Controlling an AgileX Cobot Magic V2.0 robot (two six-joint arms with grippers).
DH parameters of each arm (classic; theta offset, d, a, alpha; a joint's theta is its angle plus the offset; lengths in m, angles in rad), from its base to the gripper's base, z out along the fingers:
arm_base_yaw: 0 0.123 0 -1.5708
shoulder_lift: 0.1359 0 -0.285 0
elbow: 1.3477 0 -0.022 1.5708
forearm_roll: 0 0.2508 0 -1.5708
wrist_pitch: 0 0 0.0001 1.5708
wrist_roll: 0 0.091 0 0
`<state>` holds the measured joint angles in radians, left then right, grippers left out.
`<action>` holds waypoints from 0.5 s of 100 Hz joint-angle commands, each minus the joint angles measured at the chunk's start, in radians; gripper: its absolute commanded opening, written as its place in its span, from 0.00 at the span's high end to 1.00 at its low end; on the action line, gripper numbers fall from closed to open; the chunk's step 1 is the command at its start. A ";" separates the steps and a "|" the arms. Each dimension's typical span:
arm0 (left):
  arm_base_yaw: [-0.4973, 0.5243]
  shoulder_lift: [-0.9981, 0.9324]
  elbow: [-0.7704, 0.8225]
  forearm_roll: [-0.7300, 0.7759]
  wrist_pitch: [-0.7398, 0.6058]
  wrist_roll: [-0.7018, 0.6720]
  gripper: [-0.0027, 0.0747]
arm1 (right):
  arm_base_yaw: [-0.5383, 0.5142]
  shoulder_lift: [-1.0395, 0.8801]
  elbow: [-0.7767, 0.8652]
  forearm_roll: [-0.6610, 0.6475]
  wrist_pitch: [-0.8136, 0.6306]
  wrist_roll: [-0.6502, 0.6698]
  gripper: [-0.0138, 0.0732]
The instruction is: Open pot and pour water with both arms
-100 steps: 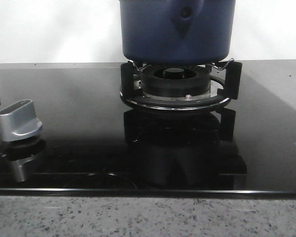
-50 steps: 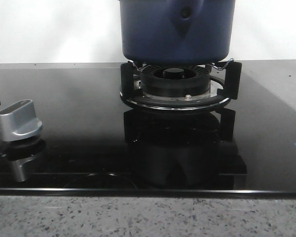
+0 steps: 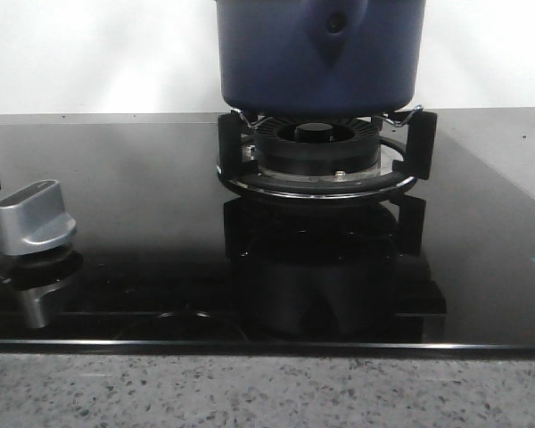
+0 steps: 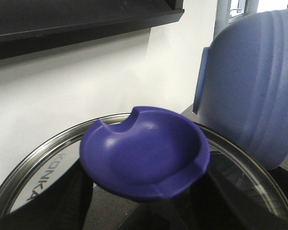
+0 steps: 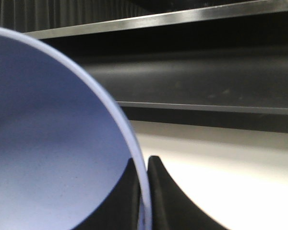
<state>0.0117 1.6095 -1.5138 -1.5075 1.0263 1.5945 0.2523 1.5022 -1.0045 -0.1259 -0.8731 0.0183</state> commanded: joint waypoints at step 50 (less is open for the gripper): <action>0.003 -0.057 -0.041 -0.113 0.003 -0.008 0.68 | 0.001 -0.035 -0.026 0.004 -0.178 -0.001 0.91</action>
<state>0.0117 1.6095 -1.5138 -1.5075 1.0263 1.5945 0.2523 1.5022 -1.0045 -0.1259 -0.9710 0.0183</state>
